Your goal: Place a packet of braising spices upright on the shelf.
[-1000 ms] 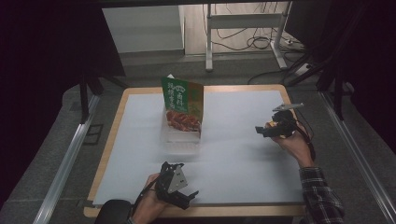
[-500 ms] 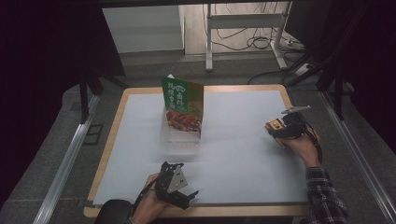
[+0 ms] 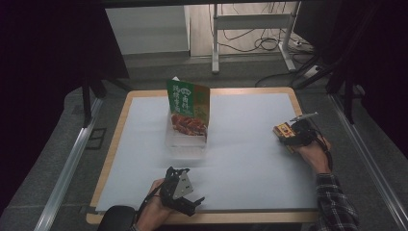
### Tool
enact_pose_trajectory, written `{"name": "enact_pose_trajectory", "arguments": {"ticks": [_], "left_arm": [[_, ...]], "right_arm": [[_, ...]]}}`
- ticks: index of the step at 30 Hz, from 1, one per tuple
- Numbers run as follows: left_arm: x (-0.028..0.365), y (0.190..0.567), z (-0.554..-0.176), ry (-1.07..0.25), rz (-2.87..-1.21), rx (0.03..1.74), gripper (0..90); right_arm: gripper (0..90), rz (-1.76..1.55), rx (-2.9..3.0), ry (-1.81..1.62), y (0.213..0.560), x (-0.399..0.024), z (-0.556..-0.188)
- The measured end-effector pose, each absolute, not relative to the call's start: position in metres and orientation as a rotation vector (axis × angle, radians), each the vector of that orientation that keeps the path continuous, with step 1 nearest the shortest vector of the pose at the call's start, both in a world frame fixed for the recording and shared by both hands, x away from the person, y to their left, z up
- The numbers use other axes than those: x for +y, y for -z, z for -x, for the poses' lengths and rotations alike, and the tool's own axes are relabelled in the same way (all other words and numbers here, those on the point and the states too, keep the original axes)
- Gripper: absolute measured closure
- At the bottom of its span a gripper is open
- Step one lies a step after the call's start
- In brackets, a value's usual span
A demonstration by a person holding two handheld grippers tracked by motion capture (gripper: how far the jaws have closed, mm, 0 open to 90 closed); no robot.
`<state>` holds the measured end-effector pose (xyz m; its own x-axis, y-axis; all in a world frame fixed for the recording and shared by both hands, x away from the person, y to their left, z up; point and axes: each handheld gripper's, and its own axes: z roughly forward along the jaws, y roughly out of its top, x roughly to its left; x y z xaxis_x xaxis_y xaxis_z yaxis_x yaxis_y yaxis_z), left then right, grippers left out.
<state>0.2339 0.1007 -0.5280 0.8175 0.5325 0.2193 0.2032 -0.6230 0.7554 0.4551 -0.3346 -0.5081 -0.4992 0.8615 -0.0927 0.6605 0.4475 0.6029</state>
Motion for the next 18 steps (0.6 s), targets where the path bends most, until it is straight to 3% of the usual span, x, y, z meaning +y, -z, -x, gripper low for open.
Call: {"name": "enact_pose_trajectory", "arguments": {"ticks": [18], "left_arm": [[0.1,0.527,-0.233,-0.562,-2.234,0.529,0.0]], "right_arm": [[31.7,-1.334,2.303,-0.777,0.494,-0.331,-0.441]]}}
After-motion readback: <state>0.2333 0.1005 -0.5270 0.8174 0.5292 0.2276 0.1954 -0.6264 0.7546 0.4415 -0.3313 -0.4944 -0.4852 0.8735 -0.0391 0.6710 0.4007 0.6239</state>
